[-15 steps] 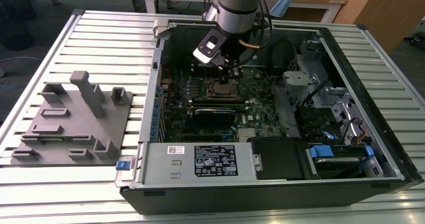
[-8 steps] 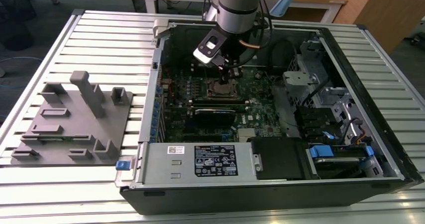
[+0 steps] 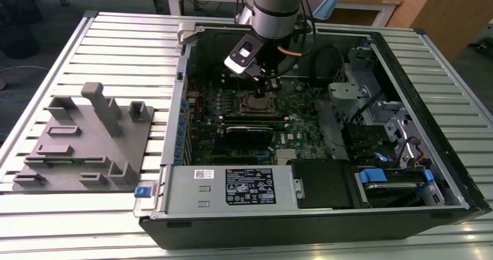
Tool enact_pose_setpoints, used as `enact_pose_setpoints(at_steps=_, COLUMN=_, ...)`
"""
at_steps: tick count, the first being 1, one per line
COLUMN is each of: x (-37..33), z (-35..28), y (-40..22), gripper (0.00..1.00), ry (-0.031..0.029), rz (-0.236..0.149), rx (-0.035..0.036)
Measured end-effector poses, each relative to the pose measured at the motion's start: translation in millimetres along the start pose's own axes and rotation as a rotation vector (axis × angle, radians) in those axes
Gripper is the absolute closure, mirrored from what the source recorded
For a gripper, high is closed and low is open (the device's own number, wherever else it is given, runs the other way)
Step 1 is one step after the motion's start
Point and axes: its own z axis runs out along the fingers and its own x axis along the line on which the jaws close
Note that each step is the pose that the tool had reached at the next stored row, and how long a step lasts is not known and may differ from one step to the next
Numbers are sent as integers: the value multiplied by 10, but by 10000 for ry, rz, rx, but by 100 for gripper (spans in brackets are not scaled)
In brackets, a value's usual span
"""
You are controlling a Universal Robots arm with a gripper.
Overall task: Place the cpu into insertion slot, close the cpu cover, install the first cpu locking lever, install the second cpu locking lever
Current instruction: 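Close the cpu cover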
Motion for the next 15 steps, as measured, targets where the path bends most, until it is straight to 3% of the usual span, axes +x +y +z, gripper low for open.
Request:
enact_pose_setpoints(at_steps=5, x=0, z=0, y=0, gripper=89, ry=-2, rz=-367, rx=8)
enact_pose_setpoints(at_steps=12, x=0, z=2, y=0, gripper=89, ry=-3, rz=-1255, rx=27)
enact_pose_setpoints(at_steps=15, x=0, z=2, y=0, gripper=89, ry=-3, rz=-1339, rx=29)
